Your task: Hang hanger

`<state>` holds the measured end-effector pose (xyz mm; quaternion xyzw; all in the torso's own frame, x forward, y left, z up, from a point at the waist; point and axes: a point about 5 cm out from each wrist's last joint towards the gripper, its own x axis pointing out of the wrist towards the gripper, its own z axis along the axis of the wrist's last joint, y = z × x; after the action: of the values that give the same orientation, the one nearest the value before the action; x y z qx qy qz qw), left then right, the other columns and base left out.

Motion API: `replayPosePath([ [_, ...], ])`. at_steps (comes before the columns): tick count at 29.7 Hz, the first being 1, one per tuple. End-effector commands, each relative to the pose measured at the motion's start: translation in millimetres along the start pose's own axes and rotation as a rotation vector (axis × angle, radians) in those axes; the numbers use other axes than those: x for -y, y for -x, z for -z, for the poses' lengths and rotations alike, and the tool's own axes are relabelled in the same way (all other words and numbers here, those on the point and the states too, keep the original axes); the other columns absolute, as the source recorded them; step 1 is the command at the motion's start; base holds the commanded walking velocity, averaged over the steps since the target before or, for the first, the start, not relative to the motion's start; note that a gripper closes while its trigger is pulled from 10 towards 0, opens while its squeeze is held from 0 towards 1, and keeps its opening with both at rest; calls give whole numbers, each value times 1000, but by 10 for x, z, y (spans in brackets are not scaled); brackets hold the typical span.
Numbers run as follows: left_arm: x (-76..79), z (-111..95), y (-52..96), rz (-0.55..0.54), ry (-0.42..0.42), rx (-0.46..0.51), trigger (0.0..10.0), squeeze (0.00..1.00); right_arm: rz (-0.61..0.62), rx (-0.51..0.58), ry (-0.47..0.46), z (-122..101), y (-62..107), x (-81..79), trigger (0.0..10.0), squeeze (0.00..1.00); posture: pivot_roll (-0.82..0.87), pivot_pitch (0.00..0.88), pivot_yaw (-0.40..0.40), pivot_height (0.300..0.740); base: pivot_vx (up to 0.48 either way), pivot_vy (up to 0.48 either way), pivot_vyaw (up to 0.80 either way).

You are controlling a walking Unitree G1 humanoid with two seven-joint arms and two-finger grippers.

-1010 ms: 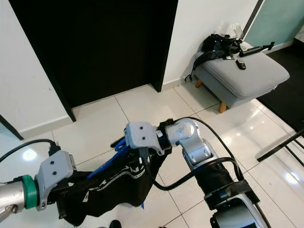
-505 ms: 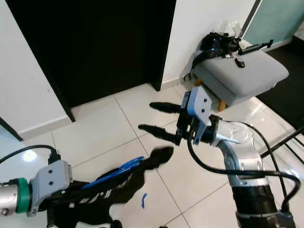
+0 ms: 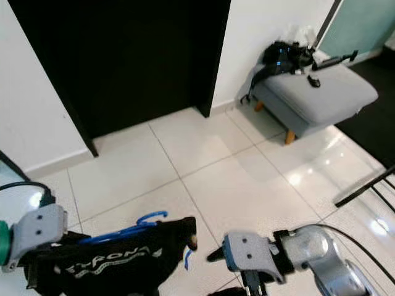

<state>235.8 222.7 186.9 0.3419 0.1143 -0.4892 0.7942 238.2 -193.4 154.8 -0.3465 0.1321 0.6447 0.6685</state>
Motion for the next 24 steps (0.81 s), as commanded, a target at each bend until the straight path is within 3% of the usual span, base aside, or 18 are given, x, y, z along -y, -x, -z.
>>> replayPosePath([
  [1,37,17,24,18,36,23,0,0,64,-15,14,66,13,23,10000,0,-43,239,59,740,0,0,0],
  [2,50,19,36,18,50,38,0,0,182,-13,1,116,71,122,10000,0,-44,239,56,740,0,0,0],
  [3,50,19,36,18,50,38,0,0,182,-13,1,116,71,122,10000,0,-44,239,56,740,0,0,0],
  [5,76,3,28,-7,73,72,0,0,505,-35,5,229,304,358,10000,0,-49,231,54,740,0,0,0],
  [7,76,3,28,-7,73,72,0,0,505,-35,5,229,304,358,10000,0,-49,231,54,740,0,0,0],
  [8,50,-21,-20,-60,93,95,10000,0,645,-13,-26,242,400,415,10000,0,-52,228,55,740,0,0,0],
  [10,-55,-108,-189,-245,171,158,10000,0,829,145,-153,160,402,433,10000,0,-59,223,68,740,0,0,0],
  [13,-121,-201,-393,-453,284,226,10000,0,838,298,-267,21,97,324,10000,0,-64,221,82,740,0,0,0],
  [14,-121,-201,-393,-453,284,226,10000,0,838,298,-267,21,97,324,10000,0,-64,221,82,740,0,0,0],
  [15,-123,-186,-450,-527,374,252,10000,0,812,349,-297,-28,-100,264,10000,0,-65,220,94,740,0,0,0],
  [18,-99,-167,-473,-522,440,252,10000,0,798,367,-300,-47,-178,240,10000,0,-58,220,105,740,0,0,0],
  [19,-66,-151,-508,-506,484,235,10000,0,782,389,-306,-76,-264,212,10000,0,-58,220,105,740,0,0,0],
  [20,-14,-132,-566,-544,530,230,10000,0,761,467,-343,-172,-465,167,10000,0,-57,219,121,740,0,0,0],
  [24,5,-117,-588,-616,551,241,10000,0,759,517,-368,-243,-578,152,10000,0,-58,216,125,740,0,0,0],
])
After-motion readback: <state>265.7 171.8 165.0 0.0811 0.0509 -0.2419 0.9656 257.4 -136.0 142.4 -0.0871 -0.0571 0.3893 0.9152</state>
